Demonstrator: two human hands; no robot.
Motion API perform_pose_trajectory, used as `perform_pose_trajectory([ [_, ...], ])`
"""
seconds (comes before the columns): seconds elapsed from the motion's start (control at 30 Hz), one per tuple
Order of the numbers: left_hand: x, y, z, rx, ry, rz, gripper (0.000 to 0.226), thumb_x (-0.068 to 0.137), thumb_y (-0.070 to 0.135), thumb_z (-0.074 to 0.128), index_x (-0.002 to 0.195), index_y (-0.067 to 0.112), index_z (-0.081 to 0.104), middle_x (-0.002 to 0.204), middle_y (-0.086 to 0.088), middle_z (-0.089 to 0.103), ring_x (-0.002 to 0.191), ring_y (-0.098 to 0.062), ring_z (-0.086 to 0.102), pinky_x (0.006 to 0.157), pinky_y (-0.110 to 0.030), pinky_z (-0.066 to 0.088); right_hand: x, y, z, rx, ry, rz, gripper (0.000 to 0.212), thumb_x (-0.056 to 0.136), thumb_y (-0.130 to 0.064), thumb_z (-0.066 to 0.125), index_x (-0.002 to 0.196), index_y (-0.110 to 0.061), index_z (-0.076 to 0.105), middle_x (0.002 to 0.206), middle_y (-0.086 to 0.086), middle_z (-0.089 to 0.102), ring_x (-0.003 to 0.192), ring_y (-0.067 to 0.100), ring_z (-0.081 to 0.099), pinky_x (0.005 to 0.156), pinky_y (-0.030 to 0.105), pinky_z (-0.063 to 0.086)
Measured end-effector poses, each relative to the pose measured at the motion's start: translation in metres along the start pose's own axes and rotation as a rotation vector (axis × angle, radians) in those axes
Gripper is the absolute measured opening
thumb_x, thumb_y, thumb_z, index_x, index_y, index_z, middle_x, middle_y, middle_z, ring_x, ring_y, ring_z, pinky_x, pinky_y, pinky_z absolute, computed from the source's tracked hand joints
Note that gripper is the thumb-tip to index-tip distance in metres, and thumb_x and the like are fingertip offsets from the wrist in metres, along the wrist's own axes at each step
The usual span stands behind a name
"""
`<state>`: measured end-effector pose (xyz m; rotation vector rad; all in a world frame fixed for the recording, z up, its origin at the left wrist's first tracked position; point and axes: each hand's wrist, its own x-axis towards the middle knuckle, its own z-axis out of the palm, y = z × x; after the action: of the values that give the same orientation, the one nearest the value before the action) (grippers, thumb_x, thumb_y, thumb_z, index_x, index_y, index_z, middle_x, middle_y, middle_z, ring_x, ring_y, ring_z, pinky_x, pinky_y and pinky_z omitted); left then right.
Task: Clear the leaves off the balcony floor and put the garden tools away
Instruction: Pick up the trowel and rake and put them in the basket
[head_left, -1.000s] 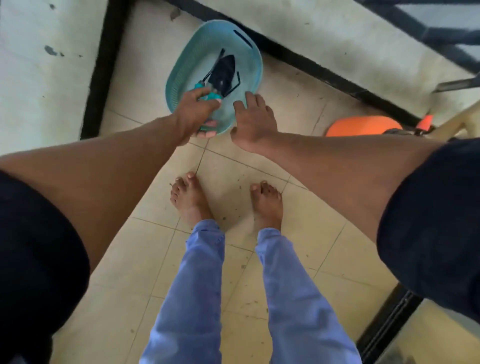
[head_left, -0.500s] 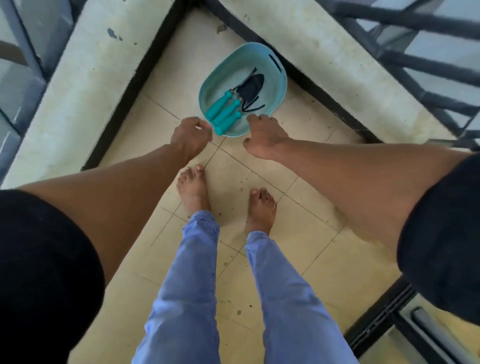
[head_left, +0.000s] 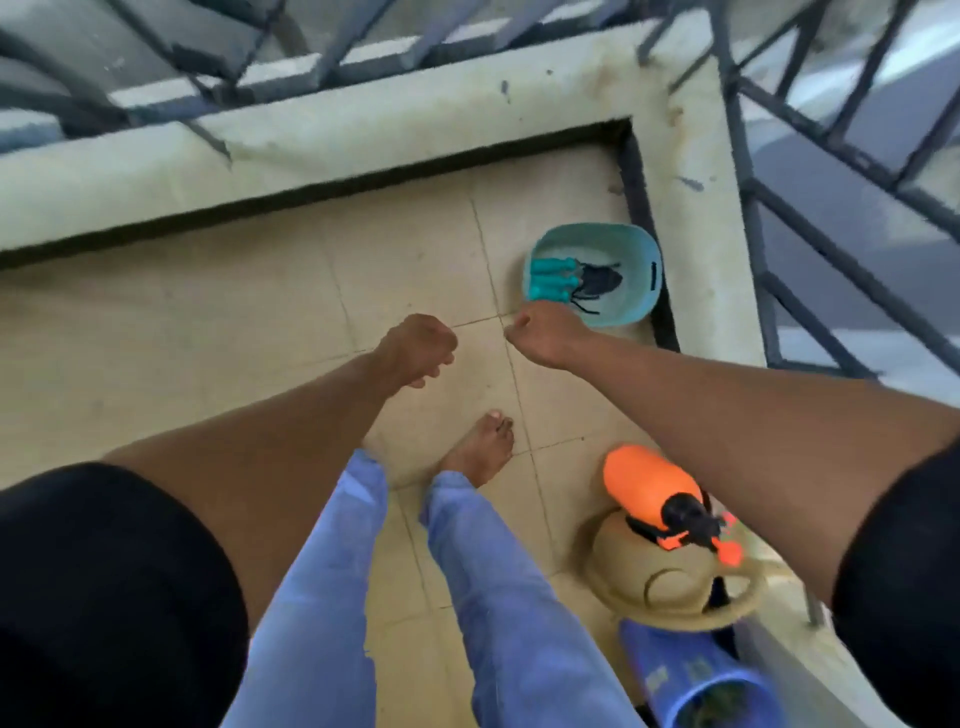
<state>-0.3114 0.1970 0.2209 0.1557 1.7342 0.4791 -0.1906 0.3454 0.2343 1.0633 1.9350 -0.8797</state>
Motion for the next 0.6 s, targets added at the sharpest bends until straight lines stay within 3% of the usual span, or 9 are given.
perform_pose_trajectory([
  [0.07, -0.015, -0.031, -0.017, -0.093, 0.03, 0.0, 0.017, 0.099, 0.02, 0.054, 0.107, 0.015, 0.068, 0.097, -0.007, 0.071, 0.074, -0.021, 0.06, 0.062, -0.025, 0.045, -0.004, -0.03, 0.013, -0.068, -0.024, -0.03, 0.03, 0.1, -0.032, 0.052, 0.111, -0.006, 0.064, 0.115, 0.014, 0.066, 0.109, 0.035, 0.061, 0.087, 0.037, 0.049],
  [0.13, -0.029, -0.067, -0.036, -0.202, 0.068, -0.007, 0.012, 0.1, 0.022, 0.055, 0.099, 0.018, 0.067, 0.096, -0.008, 0.072, 0.071, -0.02, 0.059, 0.059, -0.025, 0.043, -0.009, -0.064, 0.031, -0.134, -0.052, -0.071, 0.035, 0.1, -0.033, 0.051, 0.12, -0.008, 0.063, 0.128, 0.013, 0.063, 0.117, 0.035, 0.057, 0.092, 0.035, 0.045],
  [0.3, -0.057, -0.174, -0.086, -0.318, 0.159, -0.1, 0.016, 0.099, 0.024, 0.056, 0.088, 0.021, 0.066, 0.091, -0.005, 0.072, 0.066, -0.017, 0.06, 0.058, -0.023, 0.045, -0.017, -0.159, 0.094, -0.263, -0.132, -0.202, 0.037, 0.101, -0.037, 0.052, 0.125, -0.011, 0.063, 0.137, 0.012, 0.061, 0.124, 0.034, 0.055, 0.094, 0.035, 0.042],
  [0.43, -0.086, -0.261, -0.134, -0.406, 0.196, -0.153, 0.018, 0.1, 0.023, 0.055, 0.105, 0.013, 0.069, 0.095, -0.006, 0.073, 0.067, -0.017, 0.059, 0.059, -0.024, 0.045, -0.035, -0.246, 0.144, -0.371, -0.17, -0.295, 0.045, 0.103, -0.042, 0.05, 0.136, -0.012, 0.058, 0.145, 0.01, 0.056, 0.131, 0.032, 0.052, 0.1, 0.034, 0.04],
  [0.6, -0.143, -0.357, -0.194, -0.629, 0.319, -0.226, 0.024, 0.083, 0.036, 0.058, 0.094, 0.019, 0.072, 0.096, -0.005, 0.077, 0.086, -0.029, 0.072, 0.083, -0.043, 0.062, -0.067, -0.357, 0.213, -0.553, -0.224, -0.399, 0.048, 0.103, -0.044, 0.052, 0.139, -0.011, 0.056, 0.143, 0.012, 0.058, 0.131, 0.032, 0.053, 0.101, 0.032, 0.04],
])
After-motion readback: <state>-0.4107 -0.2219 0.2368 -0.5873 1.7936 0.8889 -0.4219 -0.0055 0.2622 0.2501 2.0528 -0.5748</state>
